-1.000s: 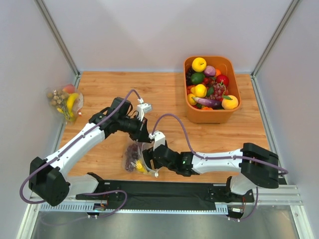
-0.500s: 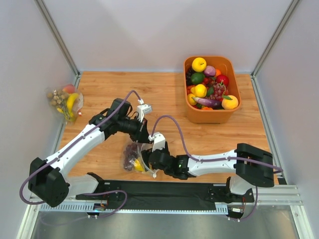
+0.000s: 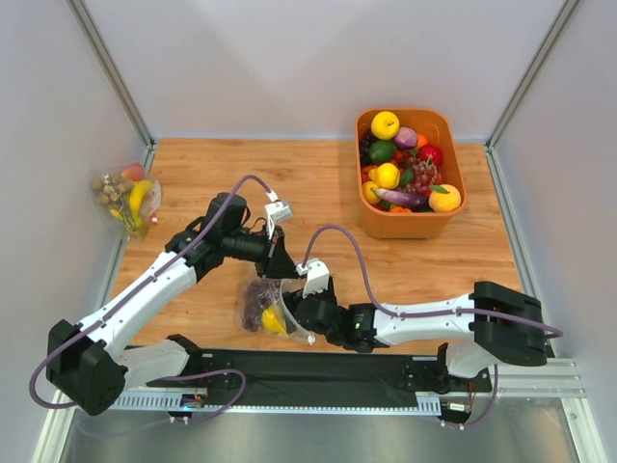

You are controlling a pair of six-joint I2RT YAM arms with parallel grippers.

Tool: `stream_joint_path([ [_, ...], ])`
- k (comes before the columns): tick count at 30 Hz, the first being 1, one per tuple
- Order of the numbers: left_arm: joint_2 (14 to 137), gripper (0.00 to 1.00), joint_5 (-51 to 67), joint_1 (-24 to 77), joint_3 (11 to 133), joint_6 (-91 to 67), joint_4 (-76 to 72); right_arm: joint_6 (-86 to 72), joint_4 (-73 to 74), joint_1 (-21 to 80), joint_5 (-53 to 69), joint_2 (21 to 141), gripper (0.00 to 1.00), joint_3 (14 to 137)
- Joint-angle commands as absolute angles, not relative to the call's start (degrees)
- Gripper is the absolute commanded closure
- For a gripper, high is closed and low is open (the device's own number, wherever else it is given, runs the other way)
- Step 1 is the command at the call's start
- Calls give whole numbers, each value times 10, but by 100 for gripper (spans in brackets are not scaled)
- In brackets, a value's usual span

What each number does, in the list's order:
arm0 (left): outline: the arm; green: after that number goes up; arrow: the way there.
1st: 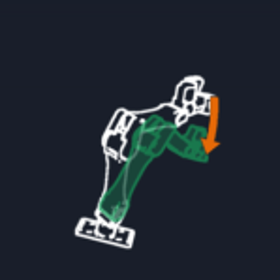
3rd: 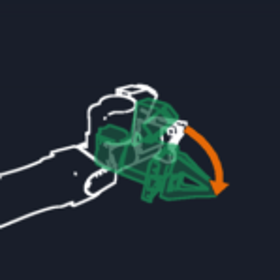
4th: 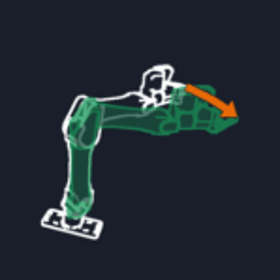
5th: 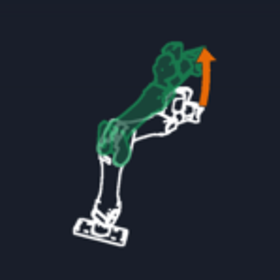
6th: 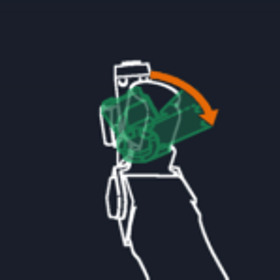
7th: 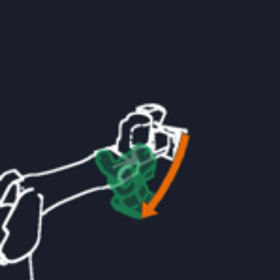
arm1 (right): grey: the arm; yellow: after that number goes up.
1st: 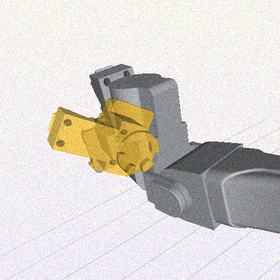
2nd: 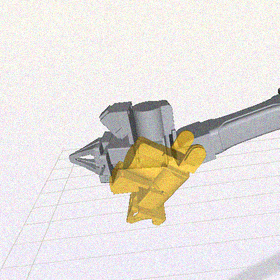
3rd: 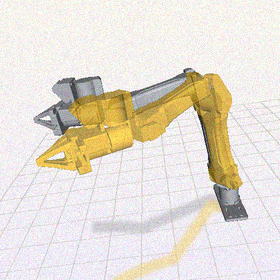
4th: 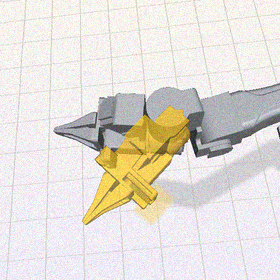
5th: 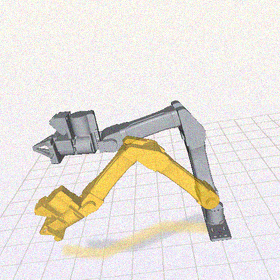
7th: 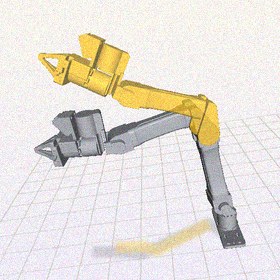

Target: Open the zip-top bag and remove the fake food

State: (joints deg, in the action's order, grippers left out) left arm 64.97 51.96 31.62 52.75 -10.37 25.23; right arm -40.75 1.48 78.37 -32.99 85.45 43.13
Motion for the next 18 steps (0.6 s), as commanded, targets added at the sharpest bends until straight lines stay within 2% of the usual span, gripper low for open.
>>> stream_joint_path([
  [1,633,100,590,338,556,-99,223,-414,31,784,-306,863,18,404],
  [7,645,100,504,338,574,-76,275,-348,-41,808,-287,864,17,412],
  [8,643,97,500,338,576,-76,275,-344,-47,809,-285,866,17,413],
  [9,638,86,486,338,576,-75,277,-342,-53,809,-286,871,17,415],
  [12,616,62,443,338,577,-62,290,-346,-47,809,-291,879,17,421],
  [14,600,58,376,338,572,-60,299,-354,-44,809,-294,881,17,421],
  [17,556,36,302,338,555,-85,296,-362,-44,809,-297,880,17,415],
  [18,531,25,285,338,541,-93,296,-362,-47,809,-298,875,17,409],
])
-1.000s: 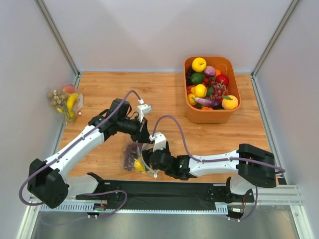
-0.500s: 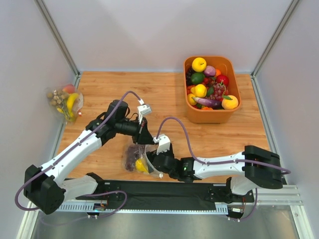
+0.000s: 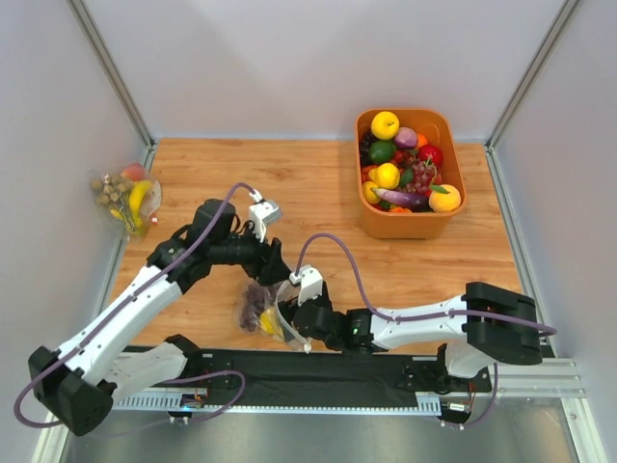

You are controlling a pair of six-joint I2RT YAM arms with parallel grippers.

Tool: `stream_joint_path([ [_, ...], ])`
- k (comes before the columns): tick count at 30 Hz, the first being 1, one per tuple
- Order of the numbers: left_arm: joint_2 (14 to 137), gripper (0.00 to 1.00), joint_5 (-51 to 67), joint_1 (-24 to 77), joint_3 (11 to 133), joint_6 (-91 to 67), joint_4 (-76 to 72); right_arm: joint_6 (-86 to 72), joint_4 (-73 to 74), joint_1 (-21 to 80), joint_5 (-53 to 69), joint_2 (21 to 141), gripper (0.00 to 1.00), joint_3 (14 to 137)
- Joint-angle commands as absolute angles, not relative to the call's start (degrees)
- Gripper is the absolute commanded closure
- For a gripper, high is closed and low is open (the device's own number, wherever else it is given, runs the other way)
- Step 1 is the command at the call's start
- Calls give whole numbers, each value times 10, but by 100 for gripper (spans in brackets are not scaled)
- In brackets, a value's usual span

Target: Open the zip-top bag and remove the fake food

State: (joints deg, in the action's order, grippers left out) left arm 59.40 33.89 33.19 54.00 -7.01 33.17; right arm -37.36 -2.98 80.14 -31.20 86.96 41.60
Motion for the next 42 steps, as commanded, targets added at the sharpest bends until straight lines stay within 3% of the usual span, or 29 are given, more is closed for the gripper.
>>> stream_joint_path([
  [1,516,23,246,338,533,-101,300,-364,-49,809,-300,875,17,405],
  [4,457,10,130,338,503,-143,326,-365,-55,809,-301,866,17,396],
  [9,395,1,27,338,436,-253,355,-364,-69,809,-304,857,17,386],
  [21,417,1,41,338,331,-345,296,-361,-90,809,-308,832,16,367],
  [27,482,13,90,338,316,-338,261,-355,-93,810,-303,808,16,364],
  [30,508,25,101,338,316,-321,261,-347,-105,809,-298,799,16,361],
  [31,513,35,101,338,317,-316,263,-345,-107,809,-292,800,16,361],
  [34,529,51,105,338,317,-303,272,-347,-113,809,-289,807,16,363],
  [42,555,88,127,338,302,-308,248,-384,-66,809,-334,838,16,388],
])
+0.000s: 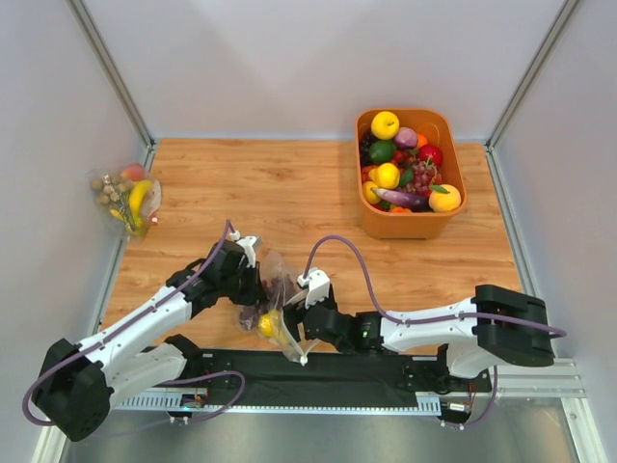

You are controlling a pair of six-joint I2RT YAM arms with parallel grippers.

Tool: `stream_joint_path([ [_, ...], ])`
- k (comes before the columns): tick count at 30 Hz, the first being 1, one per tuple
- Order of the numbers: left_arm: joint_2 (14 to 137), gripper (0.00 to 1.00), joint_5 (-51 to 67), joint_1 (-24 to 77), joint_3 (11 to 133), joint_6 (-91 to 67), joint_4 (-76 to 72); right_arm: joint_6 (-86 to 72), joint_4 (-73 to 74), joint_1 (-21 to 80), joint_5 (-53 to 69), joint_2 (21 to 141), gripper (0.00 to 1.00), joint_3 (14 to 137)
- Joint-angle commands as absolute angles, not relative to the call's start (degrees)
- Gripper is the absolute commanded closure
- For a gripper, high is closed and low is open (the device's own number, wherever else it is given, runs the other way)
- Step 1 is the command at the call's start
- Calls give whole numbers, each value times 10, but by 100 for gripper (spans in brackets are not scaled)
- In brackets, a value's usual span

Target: Open the zip-top bag and remove the fake food

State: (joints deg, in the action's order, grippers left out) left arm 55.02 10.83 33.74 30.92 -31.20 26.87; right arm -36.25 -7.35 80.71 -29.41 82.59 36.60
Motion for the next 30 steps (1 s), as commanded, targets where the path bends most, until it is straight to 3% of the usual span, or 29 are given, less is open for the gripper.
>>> stream_joint_path([
  [1,555,100,126,338,299,-308,247,-395,-59,809,-344,842,17,391],
  [8,505,97,86,339,310,-308,281,-409,-63,808,-338,859,20,389],
  [9,494,88,73,340,313,-311,291,-410,-66,808,-338,863,21,389],
  [10,469,62,60,341,313,-314,307,-412,-66,808,-339,864,21,390],
  [11,455,54,33,341,312,-317,313,-413,-66,808,-340,864,21,390],
  [12,441,39,23,341,306,-321,316,-411,-67,808,-340,866,21,390],
  [15,408,18,2,341,296,-335,332,-411,-69,808,-340,864,21,389],
  [18,421,8,2,342,294,-345,337,-411,-67,808,-340,860,21,388],
  [25,451,6,20,341,268,-361,316,-410,-69,808,-348,848,21,385],
  [30,458,32,67,341,231,-371,273,-409,-80,807,-345,848,21,382],
])
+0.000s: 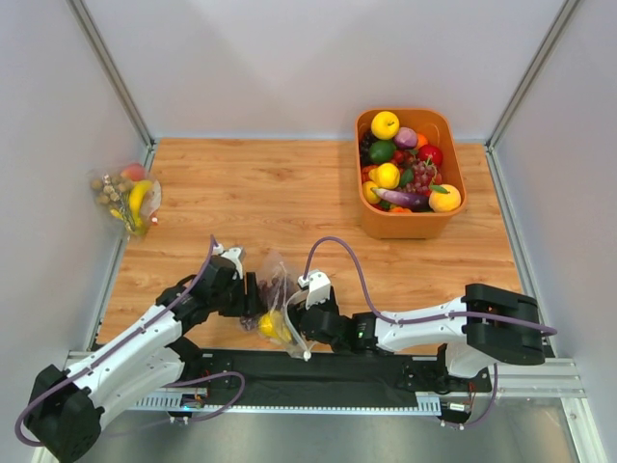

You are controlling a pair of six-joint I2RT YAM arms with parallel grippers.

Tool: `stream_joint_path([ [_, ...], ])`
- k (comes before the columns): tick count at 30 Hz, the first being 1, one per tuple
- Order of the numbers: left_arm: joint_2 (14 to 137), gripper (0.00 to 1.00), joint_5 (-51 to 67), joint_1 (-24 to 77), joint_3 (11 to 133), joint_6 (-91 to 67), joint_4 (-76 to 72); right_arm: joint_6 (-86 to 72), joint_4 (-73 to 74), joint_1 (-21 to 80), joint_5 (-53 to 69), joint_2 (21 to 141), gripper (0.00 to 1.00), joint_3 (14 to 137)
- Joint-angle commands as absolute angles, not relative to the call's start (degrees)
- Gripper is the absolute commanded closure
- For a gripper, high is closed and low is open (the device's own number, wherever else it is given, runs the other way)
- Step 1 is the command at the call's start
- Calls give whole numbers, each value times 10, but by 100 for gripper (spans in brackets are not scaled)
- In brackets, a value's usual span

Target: Open the zip-top bag and remove the fake food

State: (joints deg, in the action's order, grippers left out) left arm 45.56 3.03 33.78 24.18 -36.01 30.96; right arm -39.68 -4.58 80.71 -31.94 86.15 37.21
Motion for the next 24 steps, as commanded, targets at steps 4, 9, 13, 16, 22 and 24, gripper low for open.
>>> stream_joint_path([
  [4,465,55,118,341,209,-380,238,-410,-91,804,-338,851,21,381],
  [9,473,87,135,341,193,-379,220,-419,-89,796,-345,842,20,374],
  [13,475,100,144,341,186,-380,210,-412,-95,790,-337,850,20,374],
  [16,476,100,149,341,184,-382,200,-408,-101,791,-327,863,20,382],
  [22,475,100,151,342,178,-381,196,-424,-83,787,-355,869,20,395],
  [24,472,100,156,341,175,-381,196,-439,-77,780,-362,862,20,389],
])
